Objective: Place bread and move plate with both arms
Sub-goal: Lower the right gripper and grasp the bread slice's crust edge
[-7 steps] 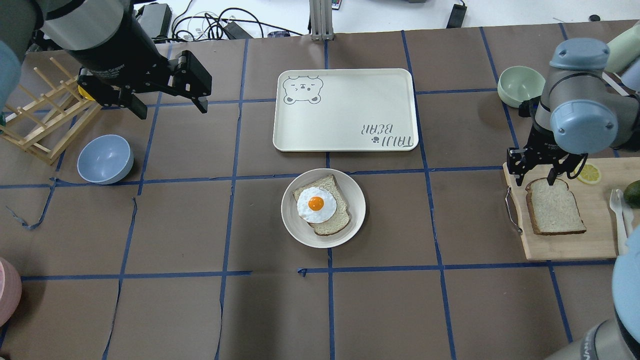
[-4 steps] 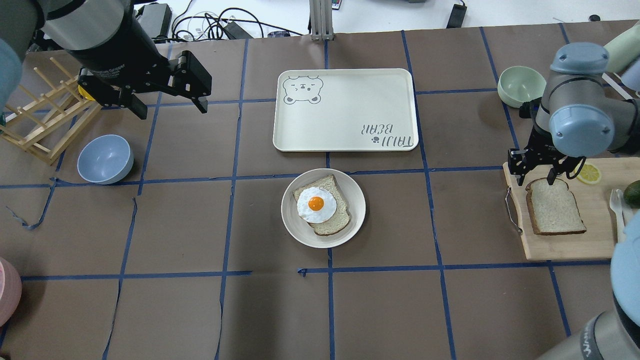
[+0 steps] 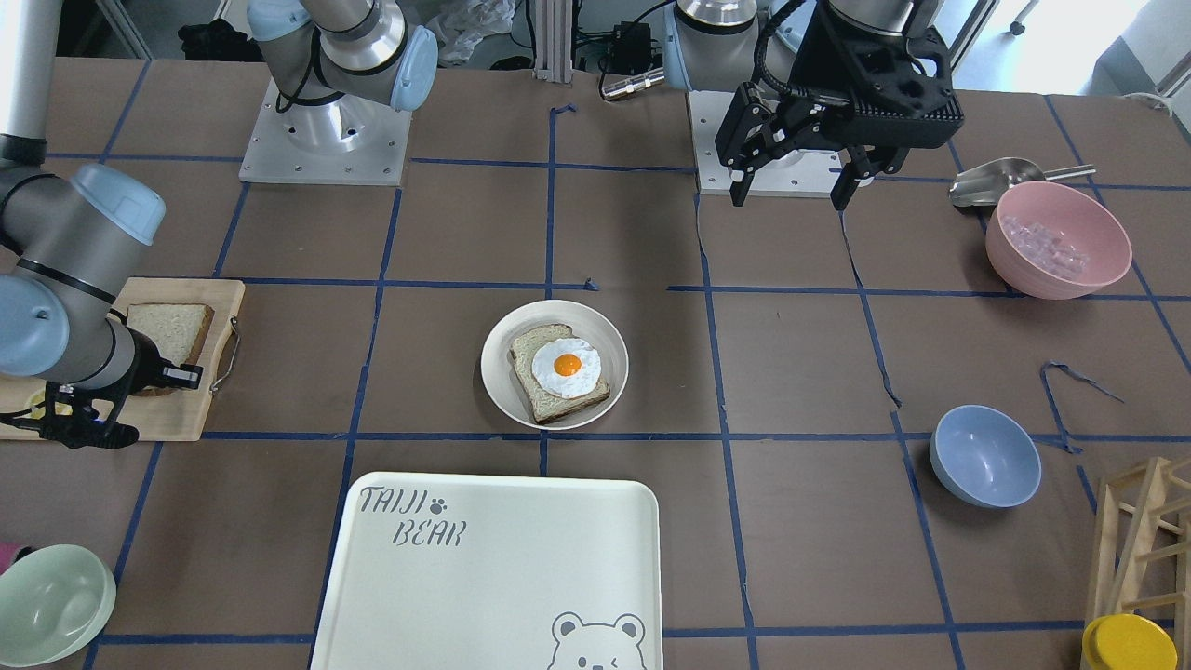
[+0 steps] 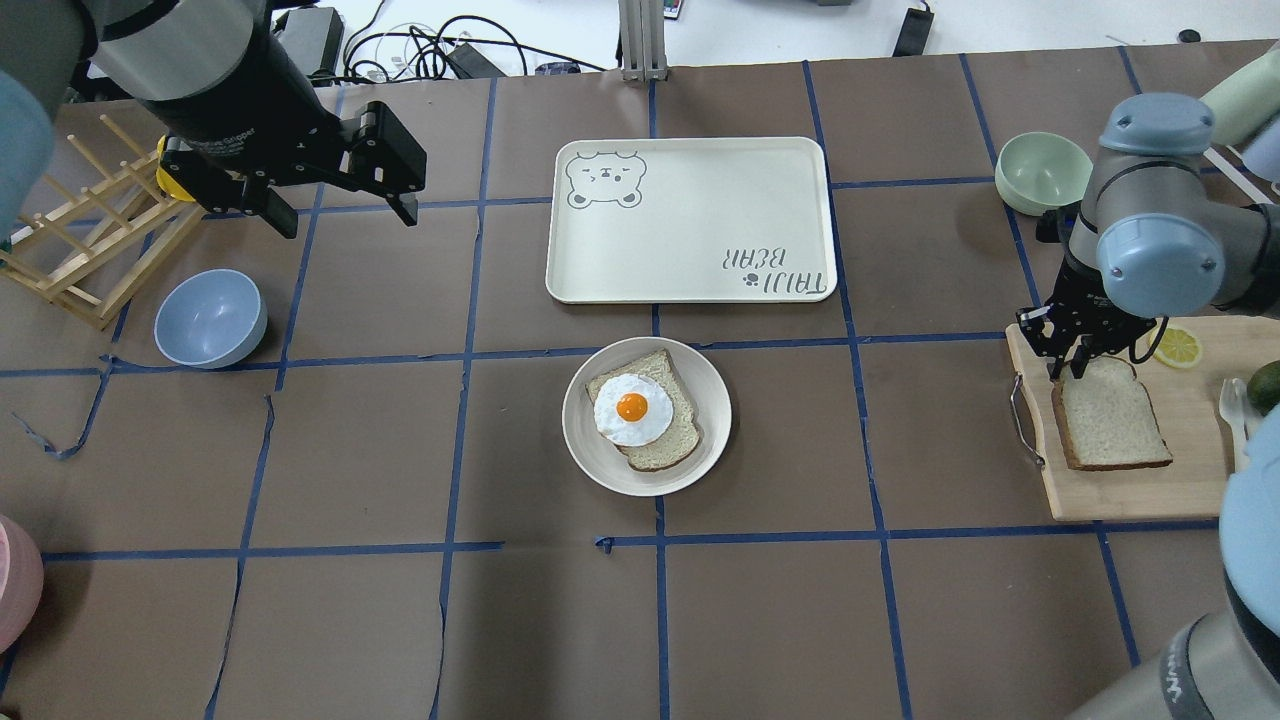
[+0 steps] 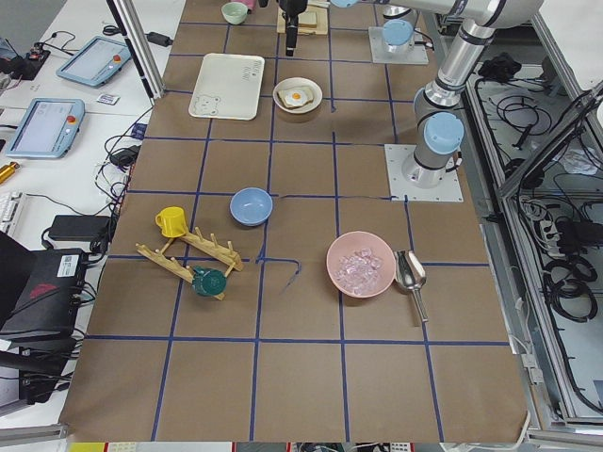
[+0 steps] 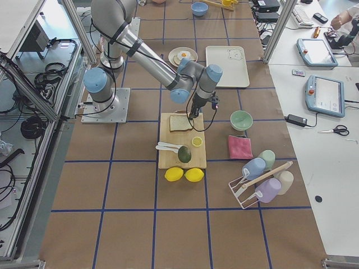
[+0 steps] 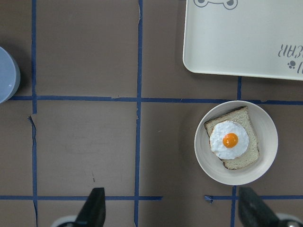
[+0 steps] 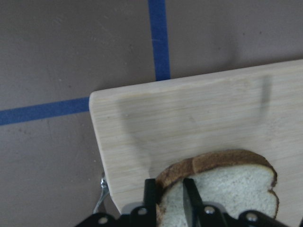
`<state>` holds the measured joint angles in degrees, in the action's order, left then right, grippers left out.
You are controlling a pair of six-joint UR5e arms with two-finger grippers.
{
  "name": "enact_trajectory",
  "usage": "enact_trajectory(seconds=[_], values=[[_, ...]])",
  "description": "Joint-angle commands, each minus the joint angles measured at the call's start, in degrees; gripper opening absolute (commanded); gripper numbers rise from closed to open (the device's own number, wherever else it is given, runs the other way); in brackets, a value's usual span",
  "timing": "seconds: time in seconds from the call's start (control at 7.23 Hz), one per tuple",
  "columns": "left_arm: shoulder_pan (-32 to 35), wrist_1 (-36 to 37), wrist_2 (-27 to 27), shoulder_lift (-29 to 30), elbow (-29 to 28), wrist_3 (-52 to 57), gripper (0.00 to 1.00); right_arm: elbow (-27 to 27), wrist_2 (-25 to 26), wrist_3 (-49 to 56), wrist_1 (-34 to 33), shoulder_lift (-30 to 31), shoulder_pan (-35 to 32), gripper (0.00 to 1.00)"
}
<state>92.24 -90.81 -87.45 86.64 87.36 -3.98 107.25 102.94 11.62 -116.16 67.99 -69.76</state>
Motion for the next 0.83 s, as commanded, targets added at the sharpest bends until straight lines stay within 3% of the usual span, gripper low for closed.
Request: enact_trajectory(seconds=[0.0, 0.42, 0.69], values=[[0.0, 0.0, 0.0, 0.0, 0.0, -0.3, 1.00, 0.2, -0.4, 0.0, 0.1, 0.0, 0.1, 0.02], [0.0, 0.2, -0.1, 0.5, 0.0, -0.3, 1.00, -1.3, -0.7, -0.1, 2.5, 2.7, -0.1, 0.00], [0.0, 0.2, 0.0, 0.2, 0.0, 0.1, 1.00, -3.4, -5.5, -0.8, 12.0, 7.1, -0.8, 0.00]])
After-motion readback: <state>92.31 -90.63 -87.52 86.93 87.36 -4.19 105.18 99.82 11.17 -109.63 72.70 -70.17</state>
